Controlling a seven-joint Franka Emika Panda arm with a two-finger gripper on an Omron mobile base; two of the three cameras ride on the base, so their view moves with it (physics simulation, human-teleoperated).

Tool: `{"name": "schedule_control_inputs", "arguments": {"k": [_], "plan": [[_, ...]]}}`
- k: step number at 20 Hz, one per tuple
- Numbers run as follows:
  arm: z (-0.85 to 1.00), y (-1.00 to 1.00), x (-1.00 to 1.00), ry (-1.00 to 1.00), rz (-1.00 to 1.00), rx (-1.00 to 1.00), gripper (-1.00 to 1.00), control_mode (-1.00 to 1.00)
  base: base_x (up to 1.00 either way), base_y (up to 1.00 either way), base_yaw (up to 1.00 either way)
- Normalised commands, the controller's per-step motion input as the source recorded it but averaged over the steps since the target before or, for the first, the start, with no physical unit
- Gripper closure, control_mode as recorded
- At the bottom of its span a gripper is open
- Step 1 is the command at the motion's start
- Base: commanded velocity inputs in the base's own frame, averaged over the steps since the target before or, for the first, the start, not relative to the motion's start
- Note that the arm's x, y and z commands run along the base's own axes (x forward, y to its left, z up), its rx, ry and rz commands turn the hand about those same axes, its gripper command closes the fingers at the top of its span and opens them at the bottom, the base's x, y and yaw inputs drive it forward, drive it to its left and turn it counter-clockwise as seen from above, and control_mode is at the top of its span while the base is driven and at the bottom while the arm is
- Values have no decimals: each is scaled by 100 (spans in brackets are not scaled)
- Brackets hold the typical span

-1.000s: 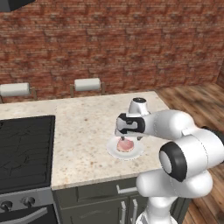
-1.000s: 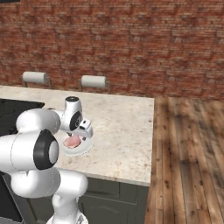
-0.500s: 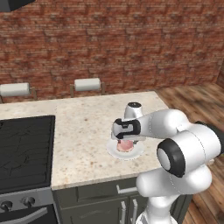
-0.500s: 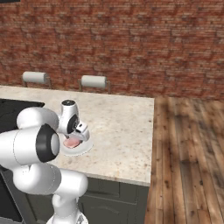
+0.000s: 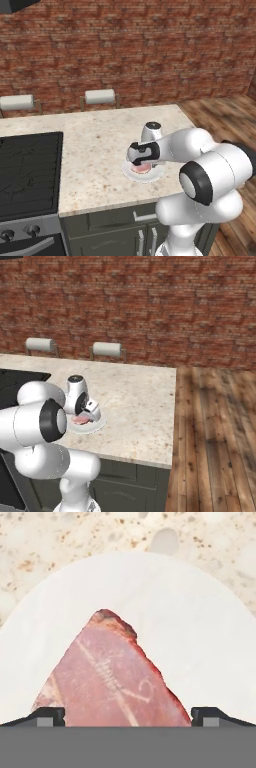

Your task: Place the steak on the counter behind the older steak on the same shelf of the fridge to maintain FIFO order. Close the fridge door when finished.

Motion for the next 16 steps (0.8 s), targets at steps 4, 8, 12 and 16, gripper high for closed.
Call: {"name": "schedule_control_inputs", "arguments": {"k": [4, 8, 12, 16], "plan": [[-13, 0, 0, -6, -7, 0, -100, -100, 0, 0, 0], [-26, 0, 0, -6, -7, 0, -100, -100, 0, 0, 0], [-34, 14, 3, -3, -4, 0, -100, -100, 0, 0, 0], [-43, 43, 3, -1, 0, 0, -100, -100, 0, 0, 0]]}}
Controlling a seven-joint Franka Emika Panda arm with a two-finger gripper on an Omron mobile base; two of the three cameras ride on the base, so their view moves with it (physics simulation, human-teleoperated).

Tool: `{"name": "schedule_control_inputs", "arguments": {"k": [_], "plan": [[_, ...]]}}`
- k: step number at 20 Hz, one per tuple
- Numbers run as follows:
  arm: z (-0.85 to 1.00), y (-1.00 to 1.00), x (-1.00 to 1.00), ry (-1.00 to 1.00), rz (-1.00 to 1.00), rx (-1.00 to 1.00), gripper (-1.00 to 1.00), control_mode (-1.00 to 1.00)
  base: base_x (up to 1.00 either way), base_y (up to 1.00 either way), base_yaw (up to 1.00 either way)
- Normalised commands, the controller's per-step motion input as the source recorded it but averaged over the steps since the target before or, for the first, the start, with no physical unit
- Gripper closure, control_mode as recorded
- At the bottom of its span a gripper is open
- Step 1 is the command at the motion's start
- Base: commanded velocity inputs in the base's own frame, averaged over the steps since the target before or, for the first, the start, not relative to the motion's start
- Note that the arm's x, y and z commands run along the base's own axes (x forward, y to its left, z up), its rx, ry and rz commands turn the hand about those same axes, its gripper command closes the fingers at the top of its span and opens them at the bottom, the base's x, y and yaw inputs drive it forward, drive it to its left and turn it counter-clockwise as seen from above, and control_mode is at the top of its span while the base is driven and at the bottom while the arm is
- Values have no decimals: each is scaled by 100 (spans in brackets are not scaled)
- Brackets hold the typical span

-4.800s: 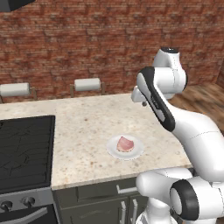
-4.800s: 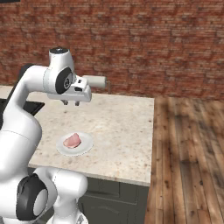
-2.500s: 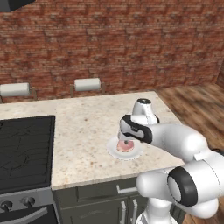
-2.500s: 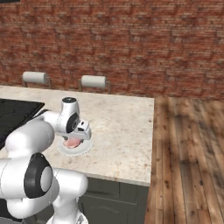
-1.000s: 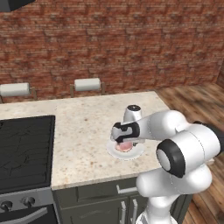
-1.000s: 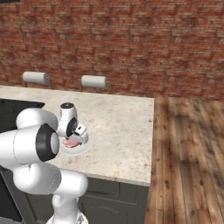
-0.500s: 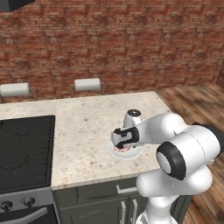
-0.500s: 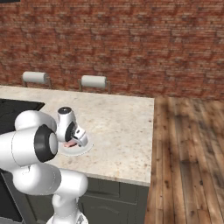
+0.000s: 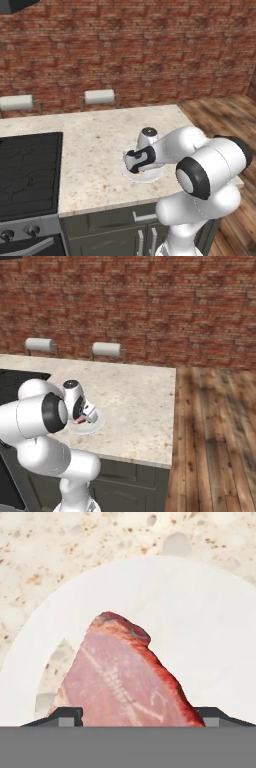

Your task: Place the steak on the counter behind the older steak on the same shelf of the fridge to maintain FIFO order. Close the fridge door when finished.

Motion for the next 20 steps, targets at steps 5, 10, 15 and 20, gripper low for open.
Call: {"name": "schedule_control_inputs", "arguments": {"k": [5, 10, 15, 20], "plan": [[-27, 42, 0, 0, 0, 0, 100, -100, 0, 0, 0], [0, 2, 0, 0, 0, 0, 100, -100, 0, 0, 0], [26, 5, -21, -11, 0, 0, 100, -100, 0, 0, 0], [77, 0, -42, -19, 0, 3, 100, -100, 0, 0, 0]]}}
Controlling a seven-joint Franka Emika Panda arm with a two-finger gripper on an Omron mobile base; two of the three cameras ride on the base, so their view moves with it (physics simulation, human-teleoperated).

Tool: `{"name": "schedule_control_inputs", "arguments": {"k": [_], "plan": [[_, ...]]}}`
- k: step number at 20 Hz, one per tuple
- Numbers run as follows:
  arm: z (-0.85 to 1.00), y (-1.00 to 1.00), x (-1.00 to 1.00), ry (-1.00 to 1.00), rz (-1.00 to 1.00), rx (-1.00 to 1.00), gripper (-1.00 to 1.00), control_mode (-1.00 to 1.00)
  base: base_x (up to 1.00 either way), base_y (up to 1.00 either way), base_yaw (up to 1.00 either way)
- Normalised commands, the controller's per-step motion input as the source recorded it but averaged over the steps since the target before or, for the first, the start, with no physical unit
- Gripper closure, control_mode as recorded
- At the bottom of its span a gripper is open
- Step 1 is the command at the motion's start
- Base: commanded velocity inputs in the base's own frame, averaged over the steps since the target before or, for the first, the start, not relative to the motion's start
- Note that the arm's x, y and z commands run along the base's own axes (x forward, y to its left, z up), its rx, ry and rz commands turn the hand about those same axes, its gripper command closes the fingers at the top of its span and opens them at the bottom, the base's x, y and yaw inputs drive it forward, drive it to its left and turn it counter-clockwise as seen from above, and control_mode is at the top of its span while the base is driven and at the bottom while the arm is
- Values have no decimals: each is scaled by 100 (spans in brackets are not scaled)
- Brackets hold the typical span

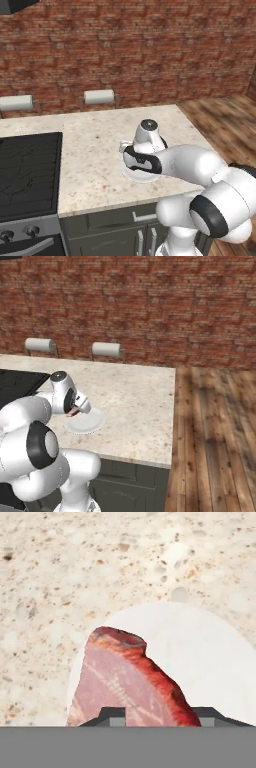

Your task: Place the steak on the counter behind the older steak on the same shelf of the fridge to maintain FIFO order. Close the fridge door when finished.

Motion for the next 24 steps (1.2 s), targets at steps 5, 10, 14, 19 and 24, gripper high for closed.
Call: {"name": "schedule_control_inputs", "arguments": {"k": [5, 10, 14, 19, 24], "plan": [[87, 0, -24, -17, 0, 10, 100, -100, 0, 0, 0], [93, -1, -31, -12, 0, 12, 100, -100, 0, 0, 0], [99, -14, -40, -2, -2, 11, 100, -100, 0, 0, 0], [86, -14, -41, 0, -2, 3, 100, -100, 0, 0, 0], [44, -12, -44, 0, -3, 1, 100, -100, 0, 0, 0]]}}
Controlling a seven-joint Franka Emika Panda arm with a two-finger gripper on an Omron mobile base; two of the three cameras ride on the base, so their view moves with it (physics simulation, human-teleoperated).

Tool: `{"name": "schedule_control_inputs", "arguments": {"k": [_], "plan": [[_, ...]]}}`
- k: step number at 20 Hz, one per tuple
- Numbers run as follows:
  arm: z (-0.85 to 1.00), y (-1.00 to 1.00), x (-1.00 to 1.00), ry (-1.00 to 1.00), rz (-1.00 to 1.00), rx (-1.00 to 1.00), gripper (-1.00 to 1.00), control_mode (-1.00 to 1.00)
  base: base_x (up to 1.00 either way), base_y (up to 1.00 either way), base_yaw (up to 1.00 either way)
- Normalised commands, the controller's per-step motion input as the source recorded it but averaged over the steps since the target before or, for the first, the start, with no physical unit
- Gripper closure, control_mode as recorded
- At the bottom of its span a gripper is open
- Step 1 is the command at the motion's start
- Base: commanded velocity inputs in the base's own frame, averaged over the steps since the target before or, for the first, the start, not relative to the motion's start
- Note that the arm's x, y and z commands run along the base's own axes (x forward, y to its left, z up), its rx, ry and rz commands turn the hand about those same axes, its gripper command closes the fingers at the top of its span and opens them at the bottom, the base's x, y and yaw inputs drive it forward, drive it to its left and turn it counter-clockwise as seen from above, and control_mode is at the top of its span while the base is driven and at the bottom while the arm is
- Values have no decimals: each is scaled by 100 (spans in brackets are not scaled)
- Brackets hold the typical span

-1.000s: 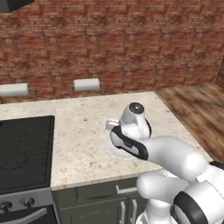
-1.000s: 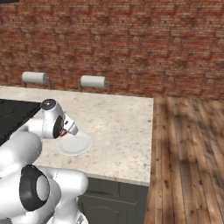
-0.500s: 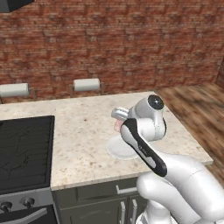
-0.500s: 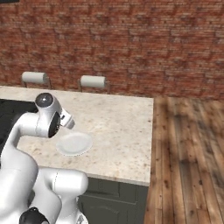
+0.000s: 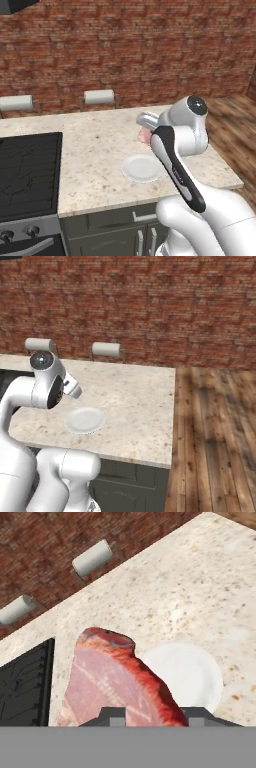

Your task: Place the steak on the counter behind the older steak on the same shelf of the fridge to maintain FIFO order. Close the fridge door when finished.

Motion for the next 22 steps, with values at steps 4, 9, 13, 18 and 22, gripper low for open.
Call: {"name": "schedule_control_inputs", "arguments": {"k": [4, 9, 13, 18, 22], "plan": [[37, -34, -51, 0, -7, 0, 100, -100, 0, 0, 0], [18, -51, -54, 0, -7, 4, 100, -100, 0, 0, 0], [0, -14, -57, -2, -9, 0, 100, -100, 0, 0, 0], [0, 0, -34, -5, 0, 0, 100, 100, -22, 1, 0], [0, 0, 0, 0, 0, 0, 100, 100, -58, -19, 0]]}}
